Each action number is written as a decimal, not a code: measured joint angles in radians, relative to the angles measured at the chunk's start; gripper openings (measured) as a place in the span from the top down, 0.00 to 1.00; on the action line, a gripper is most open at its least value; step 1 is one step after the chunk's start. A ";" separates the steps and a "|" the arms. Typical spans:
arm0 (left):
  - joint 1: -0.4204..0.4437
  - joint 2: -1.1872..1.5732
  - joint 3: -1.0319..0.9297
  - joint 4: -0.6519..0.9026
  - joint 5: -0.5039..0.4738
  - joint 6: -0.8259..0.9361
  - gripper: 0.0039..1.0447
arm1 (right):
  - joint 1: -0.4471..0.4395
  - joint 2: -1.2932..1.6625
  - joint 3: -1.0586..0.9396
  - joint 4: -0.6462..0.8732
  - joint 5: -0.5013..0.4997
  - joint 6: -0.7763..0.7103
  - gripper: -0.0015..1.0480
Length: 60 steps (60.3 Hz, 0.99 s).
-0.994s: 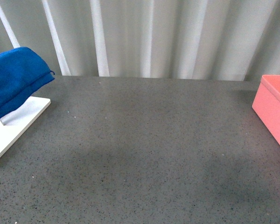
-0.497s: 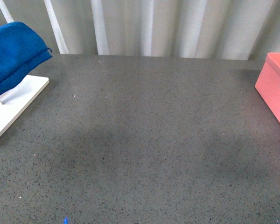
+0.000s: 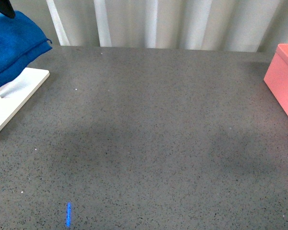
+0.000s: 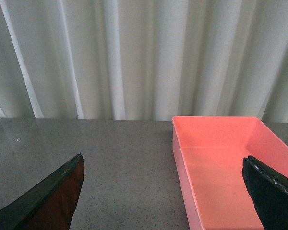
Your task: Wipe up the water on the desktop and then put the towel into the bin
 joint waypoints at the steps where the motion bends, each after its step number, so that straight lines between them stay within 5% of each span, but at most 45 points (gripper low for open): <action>1: -0.002 0.002 -0.001 0.003 -0.001 0.000 0.06 | 0.000 0.000 0.000 0.000 0.000 0.000 0.07; 60: 0.013 0.046 -0.125 0.185 -0.050 0.092 0.06 | 0.000 0.000 0.000 0.000 0.000 0.000 0.07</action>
